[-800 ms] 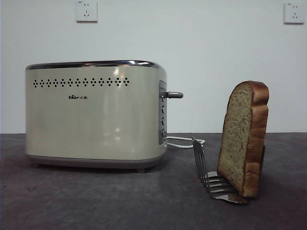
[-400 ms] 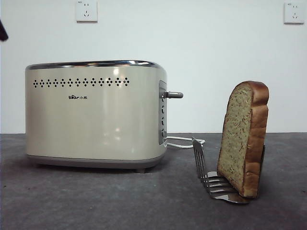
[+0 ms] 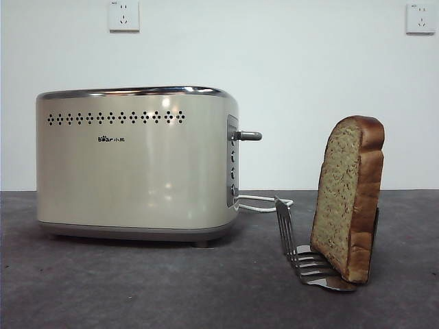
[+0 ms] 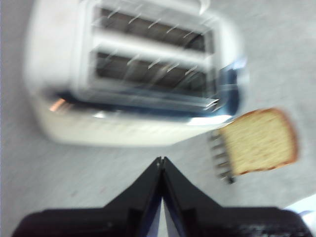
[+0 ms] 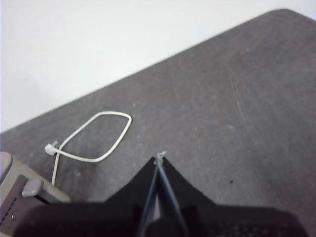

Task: Pick up a slice of bread from the rack,put the bread on the toaster,press the button

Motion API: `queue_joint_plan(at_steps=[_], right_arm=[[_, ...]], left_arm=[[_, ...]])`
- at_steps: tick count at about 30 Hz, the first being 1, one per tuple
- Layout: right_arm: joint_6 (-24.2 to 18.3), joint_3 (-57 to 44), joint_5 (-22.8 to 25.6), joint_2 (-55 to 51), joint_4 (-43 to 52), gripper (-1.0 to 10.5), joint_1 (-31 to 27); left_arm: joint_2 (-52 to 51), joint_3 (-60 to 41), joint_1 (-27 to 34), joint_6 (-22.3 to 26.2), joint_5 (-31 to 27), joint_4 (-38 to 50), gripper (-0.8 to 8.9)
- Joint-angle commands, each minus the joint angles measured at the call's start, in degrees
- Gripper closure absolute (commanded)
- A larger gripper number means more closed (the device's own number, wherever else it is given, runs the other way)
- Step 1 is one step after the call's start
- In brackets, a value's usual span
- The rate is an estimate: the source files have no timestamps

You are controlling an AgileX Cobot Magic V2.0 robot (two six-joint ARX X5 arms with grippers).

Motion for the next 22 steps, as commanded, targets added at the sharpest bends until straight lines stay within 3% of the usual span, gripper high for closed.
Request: queue_joint_plan(at_steps=[1, 6, 11, 15, 20, 22], right_arm=[[-0.5, 2.5, -1.0, 2.4, -1.1, 9.5, 0.0], [-0.5, 7.1, -1.3, 6.1, -4.6, 9.5, 0.0], [-1.7, 10.7, -1.2, 7.6, -7.9, 9.5, 0.0], [-2.4, 12.8, -1.3, 7.6, -9.8, 9.5, 0.0], [-2.1, 15.8, -1.3, 7.6, -12.7, 9.5, 0.0], [-2.1, 17.1, -1.3, 7.6, -14.5, 9.5, 0.0]], left_arm=[[4.7, 5.4, -4.1, -4.7, -5.4, -0.9, 8.19], [11.7, 13.2, -13.0, -8.8, -3.9, 2.4, 8.09], [14.9, 16.2, -16.9, -14.2, 2.3, 9.6, 8.10], [15.6, 16.2, -18.2, -15.7, 6.8, 14.5, 8.10], [16.1, 16.2, -19.0, -26.9, 6.8, 16.2, 8.02], [16.8, 16.2, -19.6, -30.8, 5.8, 16.0, 7.27]])
